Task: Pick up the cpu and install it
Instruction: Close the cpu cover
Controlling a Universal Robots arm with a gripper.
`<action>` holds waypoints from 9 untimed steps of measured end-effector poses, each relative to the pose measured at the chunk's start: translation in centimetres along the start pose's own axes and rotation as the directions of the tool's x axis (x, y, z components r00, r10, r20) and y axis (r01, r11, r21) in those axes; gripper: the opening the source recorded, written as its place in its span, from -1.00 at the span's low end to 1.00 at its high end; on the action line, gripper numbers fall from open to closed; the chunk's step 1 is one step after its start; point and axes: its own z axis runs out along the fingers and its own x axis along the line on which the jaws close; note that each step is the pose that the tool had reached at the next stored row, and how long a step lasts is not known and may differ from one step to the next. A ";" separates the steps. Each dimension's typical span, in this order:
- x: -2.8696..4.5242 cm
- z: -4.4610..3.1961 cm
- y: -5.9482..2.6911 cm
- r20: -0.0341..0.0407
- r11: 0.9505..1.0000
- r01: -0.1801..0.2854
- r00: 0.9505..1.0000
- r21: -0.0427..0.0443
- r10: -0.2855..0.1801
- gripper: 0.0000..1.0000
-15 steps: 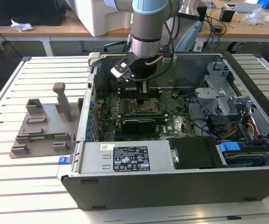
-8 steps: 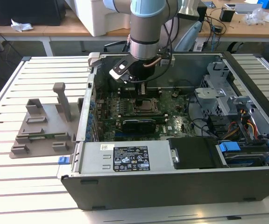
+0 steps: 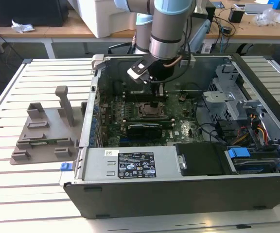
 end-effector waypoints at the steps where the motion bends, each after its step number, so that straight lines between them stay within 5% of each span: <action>1: -0.05 -0.05 1.01 -0.001 1.000 0.001 1.000 0.010 -0.001 -0.79; 4: -0.08 -0.41 1.06 0.000 1.000 0.000 1.000 0.010 0.000 -0.79; 9: -0.15 -2.41 0.92 0.000 1.000 0.001 1.000 0.010 -0.001 -0.79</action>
